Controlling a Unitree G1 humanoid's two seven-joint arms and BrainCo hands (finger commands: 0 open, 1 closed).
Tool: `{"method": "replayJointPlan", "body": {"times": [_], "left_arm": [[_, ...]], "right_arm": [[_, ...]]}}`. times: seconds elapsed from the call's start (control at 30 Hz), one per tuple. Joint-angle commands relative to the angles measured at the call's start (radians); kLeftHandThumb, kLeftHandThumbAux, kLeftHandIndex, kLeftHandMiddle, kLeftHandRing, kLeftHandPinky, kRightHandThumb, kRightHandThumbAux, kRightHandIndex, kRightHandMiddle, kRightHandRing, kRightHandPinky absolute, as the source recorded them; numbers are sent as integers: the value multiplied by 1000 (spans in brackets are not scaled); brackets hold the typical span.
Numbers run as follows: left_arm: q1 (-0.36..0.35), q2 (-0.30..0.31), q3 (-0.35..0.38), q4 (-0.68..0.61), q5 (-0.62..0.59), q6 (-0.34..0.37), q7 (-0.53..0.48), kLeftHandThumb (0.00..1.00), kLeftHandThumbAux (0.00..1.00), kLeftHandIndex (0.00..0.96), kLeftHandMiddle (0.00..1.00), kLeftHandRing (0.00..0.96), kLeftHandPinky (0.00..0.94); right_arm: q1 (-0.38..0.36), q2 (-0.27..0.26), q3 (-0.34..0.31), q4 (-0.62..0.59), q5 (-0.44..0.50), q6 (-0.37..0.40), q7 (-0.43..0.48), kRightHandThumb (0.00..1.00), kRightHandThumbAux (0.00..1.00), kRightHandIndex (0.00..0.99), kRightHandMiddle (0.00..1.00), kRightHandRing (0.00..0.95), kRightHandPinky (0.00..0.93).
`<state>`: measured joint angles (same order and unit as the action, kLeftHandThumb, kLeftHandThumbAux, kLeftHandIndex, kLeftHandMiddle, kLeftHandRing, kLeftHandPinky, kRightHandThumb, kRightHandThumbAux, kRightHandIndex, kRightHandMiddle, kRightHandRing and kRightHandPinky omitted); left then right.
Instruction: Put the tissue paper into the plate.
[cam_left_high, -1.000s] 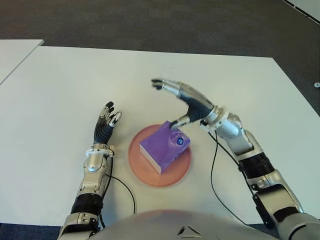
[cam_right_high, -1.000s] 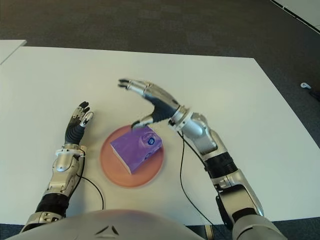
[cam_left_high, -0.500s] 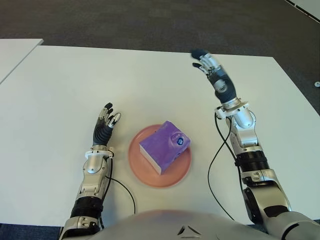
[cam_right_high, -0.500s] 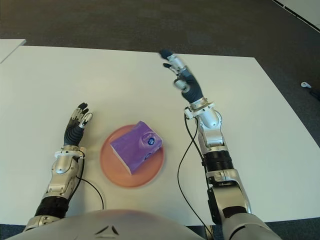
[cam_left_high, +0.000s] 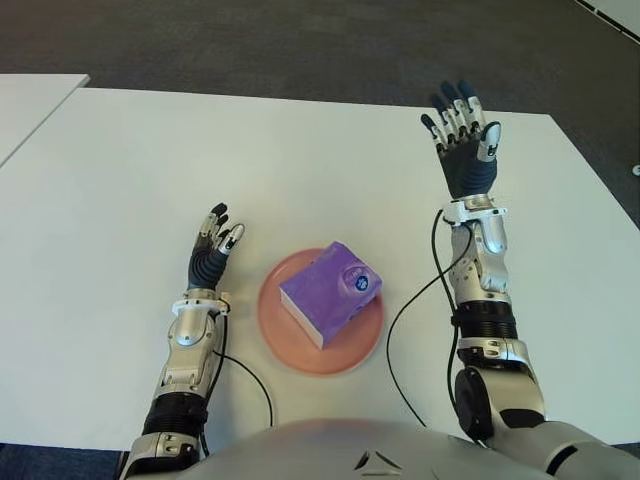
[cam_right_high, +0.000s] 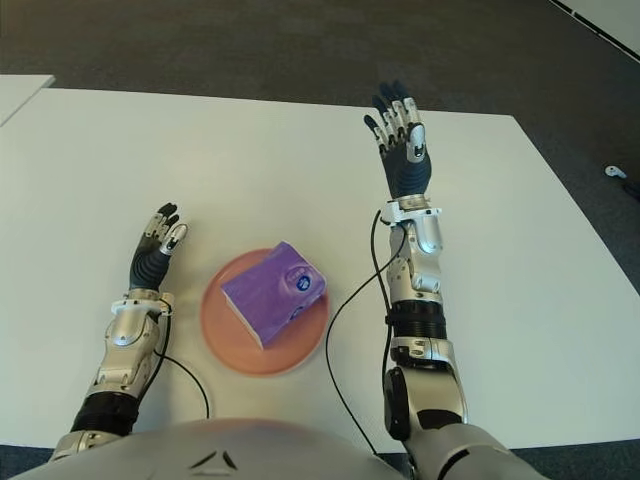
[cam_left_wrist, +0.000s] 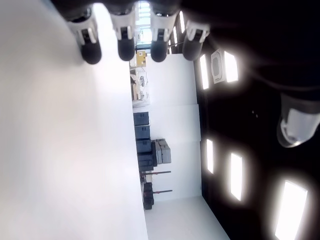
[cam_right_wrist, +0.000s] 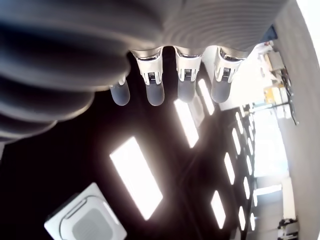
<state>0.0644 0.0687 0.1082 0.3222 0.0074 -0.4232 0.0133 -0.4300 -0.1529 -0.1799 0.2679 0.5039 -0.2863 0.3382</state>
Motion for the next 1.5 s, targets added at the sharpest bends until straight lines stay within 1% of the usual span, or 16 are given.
{"method": "replayJointPlan", "body": {"times": [0.03, 0.13, 0.23, 0.37, 0.47, 0.6, 0.7, 0.83, 0.9, 1.1, 1.27, 1.3, 1.33, 1.4, 1.43, 1.5], "left_arm": [[18, -3, -1, -6, 9, 21, 13, 371, 413, 0, 0, 0, 0], [19, -4, 0, -8, 10, 24, 14, 372, 416, 0, 0, 0, 0], [19, -6, 0, -8, 11, 26, 16, 372, 417, 0, 0, 0, 0], [18, -8, 1, -8, 13, 29, 22, 372, 418, 0, 0, 0, 0], [21, -10, 1, -12, 14, 32, 25, 371, 418, 0, 0, 0, 0], [21, -11, 0, -15, 11, 36, 23, 371, 417, 0, 0, 0, 0], [21, -11, 0, -17, 10, 38, 22, 372, 417, 0, 0, 0, 0], [20, -11, 0, -16, 9, 38, 21, 375, 416, 0, 0, 0, 0], [20, -11, 0, -17, 10, 39, 21, 376, 415, 0, 0, 0, 0], [20, -11, 1, -20, 12, 43, 25, 376, 413, 0, 0, 0, 0], [20, -10, 2, -20, 9, 44, 23, 380, 411, 0, 0, 0, 0], [20, -10, 3, -20, 9, 44, 23, 380, 411, 0, 0, 0, 0], [20, -11, 3, -20, 9, 45, 23, 381, 411, 0, 0, 0, 0], [19, -10, 3, -20, 9, 46, 22, 382, 411, 0, 0, 0, 0], [19, -10, 3, -19, 9, 46, 22, 382, 410, 0, 0, 0, 0], [18, -8, 2, -17, 8, 45, 20, 380, 409, 0, 0, 0, 0]], "right_arm": [[66, 57, -48, 95, 9, -50, 12, 8, 400, 0, 0, 0, 0], [65, 88, -71, 137, 11, -56, -5, 3, 411, 0, 0, 0, 0], [54, 114, -89, 226, -19, -88, -25, 1, 419, 0, 0, 0, 0], [51, 136, -98, 284, -65, -119, -69, 5, 435, 0, 0, 0, 0], [73, 155, -98, 315, -95, -145, -99, 10, 448, 0, 0, 0, 0], [125, 167, -104, 400, -113, -179, -84, 13, 462, 0, 0, 0, 0], [140, 167, -106, 449, -126, -187, -81, 18, 465, 0, 0, 0, 0], [154, 158, -84, 439, -169, -161, -101, 31, 473, 0, 0, 0, 0], [187, 159, -66, 385, -190, -142, -111, 36, 474, 0, 0, 0, 0], [406, 190, 14, 218, -280, -129, -124, 36, 461, 0, 0, 0, 0], [449, 194, 35, 144, -293, -92, -141, 31, 454, 0, 0, 0, 0], [453, 194, 38, 137, -293, -87, -143, 31, 454, 0, 0, 0, 0], [368, 172, 36, 244, -310, -68, -151, 31, 453, 0, 0, 0, 0], [253, 137, 31, 402, -332, -48, -154, 27, 458, 0, 0, 0, 0], [224, 126, 28, 450, -336, -48, -151, 24, 461, 0, 0, 0, 0], [216, 120, 29, 471, -339, -56, -146, 19, 464, 0, 0, 0, 0]]}}
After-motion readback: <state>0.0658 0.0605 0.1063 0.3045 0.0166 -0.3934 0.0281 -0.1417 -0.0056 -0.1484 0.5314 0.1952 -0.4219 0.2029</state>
